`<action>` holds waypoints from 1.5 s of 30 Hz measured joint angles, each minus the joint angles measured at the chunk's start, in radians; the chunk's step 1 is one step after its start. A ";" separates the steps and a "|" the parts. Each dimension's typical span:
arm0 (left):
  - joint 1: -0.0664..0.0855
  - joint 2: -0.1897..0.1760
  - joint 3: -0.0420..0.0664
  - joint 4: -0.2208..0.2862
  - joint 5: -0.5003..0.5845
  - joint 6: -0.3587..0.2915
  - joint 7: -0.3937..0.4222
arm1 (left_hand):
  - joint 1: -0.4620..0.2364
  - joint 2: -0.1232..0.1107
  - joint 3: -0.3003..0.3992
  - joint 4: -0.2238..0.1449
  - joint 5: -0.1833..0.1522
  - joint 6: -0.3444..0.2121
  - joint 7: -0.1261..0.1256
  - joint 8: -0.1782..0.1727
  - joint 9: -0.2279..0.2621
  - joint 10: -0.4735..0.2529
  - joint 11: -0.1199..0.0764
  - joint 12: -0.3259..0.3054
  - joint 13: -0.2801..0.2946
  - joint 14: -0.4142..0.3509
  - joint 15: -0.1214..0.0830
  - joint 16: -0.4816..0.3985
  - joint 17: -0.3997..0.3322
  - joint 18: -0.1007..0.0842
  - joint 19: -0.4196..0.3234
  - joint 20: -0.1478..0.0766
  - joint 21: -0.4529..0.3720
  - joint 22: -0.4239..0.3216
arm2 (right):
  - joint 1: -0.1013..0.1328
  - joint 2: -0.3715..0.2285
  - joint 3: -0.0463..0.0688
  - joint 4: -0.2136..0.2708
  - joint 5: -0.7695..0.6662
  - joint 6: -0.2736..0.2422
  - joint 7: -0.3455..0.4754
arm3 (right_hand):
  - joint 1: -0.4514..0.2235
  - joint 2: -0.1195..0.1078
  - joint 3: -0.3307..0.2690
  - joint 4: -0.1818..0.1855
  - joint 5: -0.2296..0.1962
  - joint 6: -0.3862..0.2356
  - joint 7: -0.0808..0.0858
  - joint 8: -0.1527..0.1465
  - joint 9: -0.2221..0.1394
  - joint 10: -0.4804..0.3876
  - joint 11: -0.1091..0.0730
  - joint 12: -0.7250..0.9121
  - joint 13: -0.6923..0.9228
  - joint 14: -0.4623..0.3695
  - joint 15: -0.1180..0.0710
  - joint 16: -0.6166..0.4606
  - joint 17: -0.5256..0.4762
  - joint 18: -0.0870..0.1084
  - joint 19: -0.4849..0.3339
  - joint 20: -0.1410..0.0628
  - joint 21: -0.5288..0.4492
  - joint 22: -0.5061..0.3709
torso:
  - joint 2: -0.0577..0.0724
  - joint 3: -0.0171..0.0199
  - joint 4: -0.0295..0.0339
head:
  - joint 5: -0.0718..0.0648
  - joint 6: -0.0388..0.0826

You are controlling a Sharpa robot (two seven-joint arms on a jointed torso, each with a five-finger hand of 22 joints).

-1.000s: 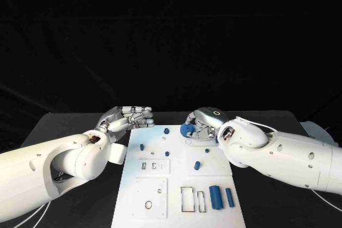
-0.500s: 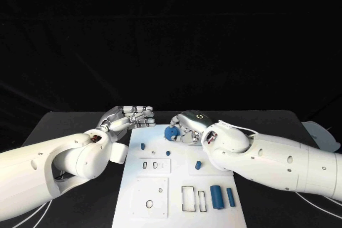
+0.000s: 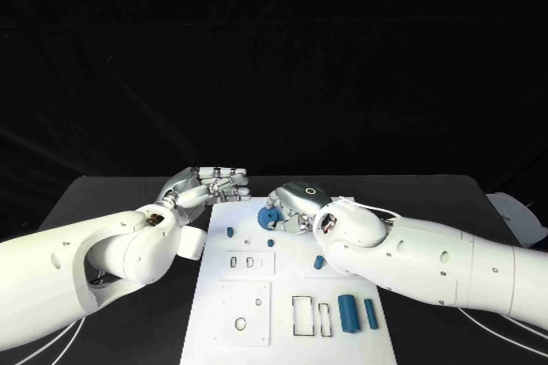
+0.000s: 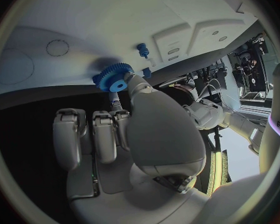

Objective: Assemble the parts on the task board

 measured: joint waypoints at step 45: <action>0.000 -0.001 0.000 -0.001 0.000 0.001 -0.003 | 0.000 0.000 0.000 0.000 0.000 0.000 0.000 -0.004 0.000 -0.004 0.004 0.000 0.000 0.000 0.000 -0.004 0.001 0.000 0.000 0.000 0.000 -0.001 | -0.007 0.055 0.001 -0.059 -0.013 0.013 -0.012 | -0.171 -0.045 -0.042 0.060 -0.102 -0.001 -0.014 -0.088 -0.018 0.000 0.015 -0.015 0.000 0.000 0.011 0.000 0.000 0.000 0.000 0.007 -0.006 0.000 | -0.002 0.0006 -0.0009 | 0.006 -0.002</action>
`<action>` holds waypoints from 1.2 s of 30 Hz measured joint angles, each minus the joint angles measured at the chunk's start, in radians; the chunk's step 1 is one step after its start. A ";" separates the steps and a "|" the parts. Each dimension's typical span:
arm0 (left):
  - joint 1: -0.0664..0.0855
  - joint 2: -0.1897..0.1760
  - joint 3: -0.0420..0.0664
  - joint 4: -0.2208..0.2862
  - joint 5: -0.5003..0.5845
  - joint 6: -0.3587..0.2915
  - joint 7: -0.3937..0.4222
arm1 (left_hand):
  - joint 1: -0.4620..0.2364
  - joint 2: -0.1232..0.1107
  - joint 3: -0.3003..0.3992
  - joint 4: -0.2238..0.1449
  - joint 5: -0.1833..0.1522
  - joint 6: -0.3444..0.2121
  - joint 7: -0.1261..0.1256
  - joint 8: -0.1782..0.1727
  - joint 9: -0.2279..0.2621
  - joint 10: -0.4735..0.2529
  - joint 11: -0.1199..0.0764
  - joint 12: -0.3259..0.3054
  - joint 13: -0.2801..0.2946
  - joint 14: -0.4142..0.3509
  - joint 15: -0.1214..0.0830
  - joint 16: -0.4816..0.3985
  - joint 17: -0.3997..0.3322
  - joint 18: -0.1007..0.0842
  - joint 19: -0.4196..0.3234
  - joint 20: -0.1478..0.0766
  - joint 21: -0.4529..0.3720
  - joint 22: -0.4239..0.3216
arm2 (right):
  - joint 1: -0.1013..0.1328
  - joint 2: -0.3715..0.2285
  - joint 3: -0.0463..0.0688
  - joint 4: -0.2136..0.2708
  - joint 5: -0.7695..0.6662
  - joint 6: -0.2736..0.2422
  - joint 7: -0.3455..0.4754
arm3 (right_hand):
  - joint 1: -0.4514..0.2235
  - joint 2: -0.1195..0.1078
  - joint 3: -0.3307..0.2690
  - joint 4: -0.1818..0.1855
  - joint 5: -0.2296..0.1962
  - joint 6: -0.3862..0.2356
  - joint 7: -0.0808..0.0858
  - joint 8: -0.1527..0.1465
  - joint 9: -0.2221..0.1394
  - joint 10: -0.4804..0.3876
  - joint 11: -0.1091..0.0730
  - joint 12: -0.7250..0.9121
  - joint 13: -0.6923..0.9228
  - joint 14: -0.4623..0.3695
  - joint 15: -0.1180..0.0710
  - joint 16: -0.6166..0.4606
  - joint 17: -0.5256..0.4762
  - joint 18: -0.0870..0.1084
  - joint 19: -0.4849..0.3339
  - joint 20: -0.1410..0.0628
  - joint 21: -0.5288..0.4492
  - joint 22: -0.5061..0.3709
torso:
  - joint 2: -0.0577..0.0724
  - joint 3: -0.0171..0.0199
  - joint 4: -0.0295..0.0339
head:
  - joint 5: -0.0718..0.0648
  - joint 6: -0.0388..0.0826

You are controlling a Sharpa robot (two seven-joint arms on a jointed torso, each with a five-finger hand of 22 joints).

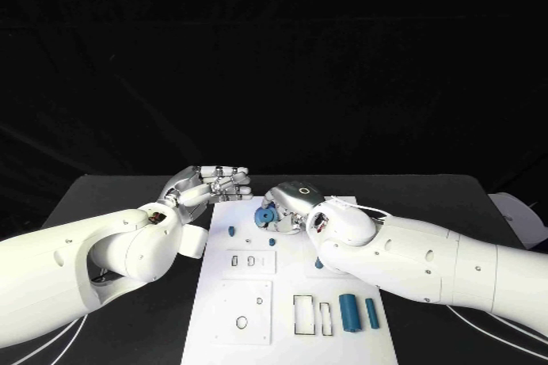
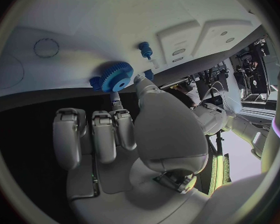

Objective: Assemble the parts on the task board

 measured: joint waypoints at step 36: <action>0.000 -0.005 0.000 -0.001 0.000 -0.001 -0.003 | 0.000 0.000 0.003 -0.003 0.000 0.000 0.000 0.000 0.000 0.000 0.000 0.000 0.000 -0.004 0.004 0.000 0.000 0.000 0.000 0.000 0.000 -0.001 | 0.003 -0.020 0.001 -0.005 0.047 0.081 -0.019 | -0.069 0.044 -0.057 0.032 0.064 0.007 0.000 -0.046 0.004 0.000 0.007 0.004 0.000 0.000 0.000 0.000 0.000 0.000 0.001 0.000 -0.004 0.000 | 0.000 0.0006 -0.0011 | 0.002 0.004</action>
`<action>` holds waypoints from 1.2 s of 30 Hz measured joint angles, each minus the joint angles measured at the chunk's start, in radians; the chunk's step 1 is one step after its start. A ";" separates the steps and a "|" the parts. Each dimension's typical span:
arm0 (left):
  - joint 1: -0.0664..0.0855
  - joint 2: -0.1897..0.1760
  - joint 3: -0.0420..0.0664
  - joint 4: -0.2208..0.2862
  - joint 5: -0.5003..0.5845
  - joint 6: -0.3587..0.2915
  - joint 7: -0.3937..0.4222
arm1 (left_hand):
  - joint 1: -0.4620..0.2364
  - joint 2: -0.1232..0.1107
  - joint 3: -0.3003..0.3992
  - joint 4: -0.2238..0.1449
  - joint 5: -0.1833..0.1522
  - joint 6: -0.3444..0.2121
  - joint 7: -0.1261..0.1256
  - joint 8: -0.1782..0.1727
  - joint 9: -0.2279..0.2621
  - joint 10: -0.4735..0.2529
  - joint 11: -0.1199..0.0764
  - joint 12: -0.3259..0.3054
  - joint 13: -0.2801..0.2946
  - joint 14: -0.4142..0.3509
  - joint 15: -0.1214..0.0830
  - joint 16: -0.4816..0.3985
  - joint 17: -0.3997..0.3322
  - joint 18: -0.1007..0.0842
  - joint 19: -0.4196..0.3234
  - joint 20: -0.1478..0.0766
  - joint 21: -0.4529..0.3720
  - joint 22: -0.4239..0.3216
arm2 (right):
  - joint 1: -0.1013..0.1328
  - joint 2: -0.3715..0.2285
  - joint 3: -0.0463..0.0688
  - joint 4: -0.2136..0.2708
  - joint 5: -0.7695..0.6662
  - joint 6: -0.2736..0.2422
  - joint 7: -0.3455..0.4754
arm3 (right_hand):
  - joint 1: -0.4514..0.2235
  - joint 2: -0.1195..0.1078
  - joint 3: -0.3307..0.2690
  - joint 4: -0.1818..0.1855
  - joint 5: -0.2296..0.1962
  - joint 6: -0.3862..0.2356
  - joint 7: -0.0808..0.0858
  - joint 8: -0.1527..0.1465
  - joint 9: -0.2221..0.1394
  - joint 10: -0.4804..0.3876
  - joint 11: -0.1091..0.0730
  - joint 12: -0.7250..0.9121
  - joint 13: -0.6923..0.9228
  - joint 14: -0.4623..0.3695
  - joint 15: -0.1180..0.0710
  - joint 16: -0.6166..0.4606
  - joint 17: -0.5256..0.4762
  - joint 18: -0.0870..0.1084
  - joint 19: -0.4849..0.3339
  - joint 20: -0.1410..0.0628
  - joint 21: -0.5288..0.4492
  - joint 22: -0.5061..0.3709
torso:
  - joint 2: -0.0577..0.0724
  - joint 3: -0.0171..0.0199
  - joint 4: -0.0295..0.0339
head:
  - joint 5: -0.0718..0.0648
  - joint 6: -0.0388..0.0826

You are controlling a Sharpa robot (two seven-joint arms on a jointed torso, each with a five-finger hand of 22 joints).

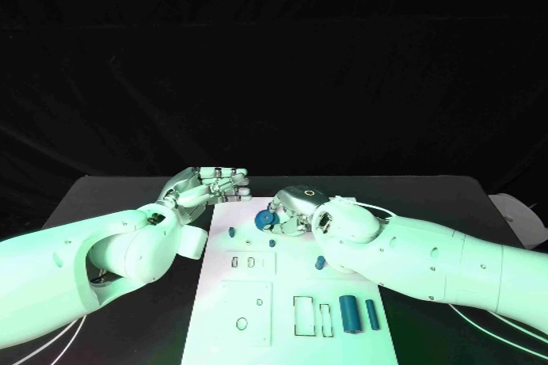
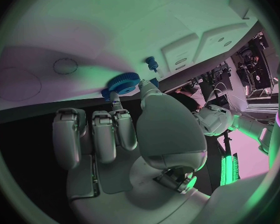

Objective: Assemble the parts on the task board

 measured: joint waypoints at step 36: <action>0.000 0.043 -0.001 -0.049 0.000 0.005 -0.006 | 0.000 0.000 0.000 0.000 0.000 -0.004 0.004 0.000 0.000 0.000 0.000 0.000 0.000 0.000 0.000 -0.005 0.001 0.000 0.000 0.000 0.000 0.000 | 0.042 -0.490 -0.005 0.187 0.432 -0.065 0.299 | 0.179 -0.008 0.033 -0.162 -0.026 0.022 0.013 -0.072 0.005 -0.024 0.009 -0.043 0.000 0.000 0.007 -0.008 0.000 0.000 -0.006 0.006 -0.041 0.001 | -0.042 0.0105 -0.0356 | -0.036 -0.002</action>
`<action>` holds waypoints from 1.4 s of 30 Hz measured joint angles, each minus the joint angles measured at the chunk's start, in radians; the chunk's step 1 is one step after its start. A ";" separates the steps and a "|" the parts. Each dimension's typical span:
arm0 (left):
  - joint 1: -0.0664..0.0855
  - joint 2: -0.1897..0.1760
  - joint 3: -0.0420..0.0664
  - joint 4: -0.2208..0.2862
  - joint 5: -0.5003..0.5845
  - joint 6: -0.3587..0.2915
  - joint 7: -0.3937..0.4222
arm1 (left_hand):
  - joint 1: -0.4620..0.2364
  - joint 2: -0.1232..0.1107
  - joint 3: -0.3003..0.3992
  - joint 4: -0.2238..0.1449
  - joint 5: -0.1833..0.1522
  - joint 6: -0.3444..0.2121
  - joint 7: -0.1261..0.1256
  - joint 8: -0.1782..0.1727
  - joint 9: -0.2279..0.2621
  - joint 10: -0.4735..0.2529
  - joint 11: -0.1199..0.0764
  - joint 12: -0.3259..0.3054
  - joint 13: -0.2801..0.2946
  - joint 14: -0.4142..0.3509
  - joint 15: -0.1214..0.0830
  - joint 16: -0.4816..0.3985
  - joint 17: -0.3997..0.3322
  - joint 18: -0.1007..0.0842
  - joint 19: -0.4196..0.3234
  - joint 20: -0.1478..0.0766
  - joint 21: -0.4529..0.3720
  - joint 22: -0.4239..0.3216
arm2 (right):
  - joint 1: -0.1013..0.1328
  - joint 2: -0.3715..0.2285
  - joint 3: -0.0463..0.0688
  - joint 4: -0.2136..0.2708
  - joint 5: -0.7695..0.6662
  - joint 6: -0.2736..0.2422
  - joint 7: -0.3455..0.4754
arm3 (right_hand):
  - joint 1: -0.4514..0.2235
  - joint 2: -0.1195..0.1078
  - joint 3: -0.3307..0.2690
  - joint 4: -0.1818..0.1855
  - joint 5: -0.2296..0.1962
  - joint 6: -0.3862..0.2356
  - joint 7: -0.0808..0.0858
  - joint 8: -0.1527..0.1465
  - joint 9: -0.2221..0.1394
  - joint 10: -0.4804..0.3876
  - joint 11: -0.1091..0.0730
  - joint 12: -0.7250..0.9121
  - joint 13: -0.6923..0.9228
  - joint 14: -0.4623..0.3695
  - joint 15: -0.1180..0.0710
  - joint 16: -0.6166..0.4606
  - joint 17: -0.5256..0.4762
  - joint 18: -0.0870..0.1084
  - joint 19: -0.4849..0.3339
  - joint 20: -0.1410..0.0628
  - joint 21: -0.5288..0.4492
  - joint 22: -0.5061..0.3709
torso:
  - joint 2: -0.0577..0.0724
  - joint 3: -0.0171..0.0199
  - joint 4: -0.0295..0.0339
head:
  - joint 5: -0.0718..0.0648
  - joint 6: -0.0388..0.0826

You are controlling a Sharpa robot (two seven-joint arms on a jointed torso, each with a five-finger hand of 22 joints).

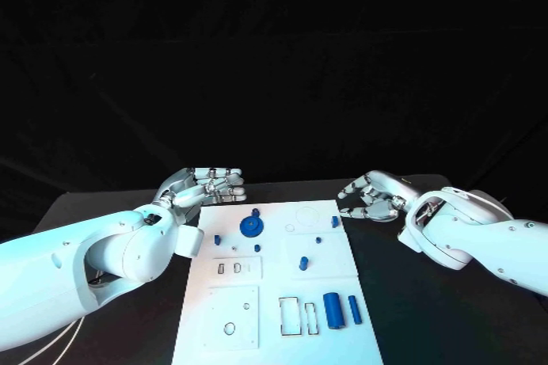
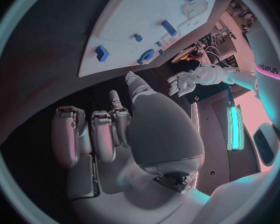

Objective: Assemble the parts on the task board

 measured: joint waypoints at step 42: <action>0.000 0.005 0.000 -0.004 0.000 0.008 -0.004 | 0.000 0.000 0.000 0.000 0.000 0.000 0.000 0.000 0.000 -0.004 0.004 0.000 0.000 0.000 0.000 0.000 0.001 0.000 0.000 0.000 0.000 -0.001 | -0.047 0.092 -0.001 -0.122 -0.087 0.014 -0.048 | 0.009 0.001 0.011 -0.016 0.022 0.001 0.000 -0.001 0.003 -0.001 0.001 0.004 0.001 0.000 0.000 0.000 0.001 0.000 -0.001 0.001 -0.004 -0.001 | 0.010 0.0063 0.0078 | -0.002 -0.015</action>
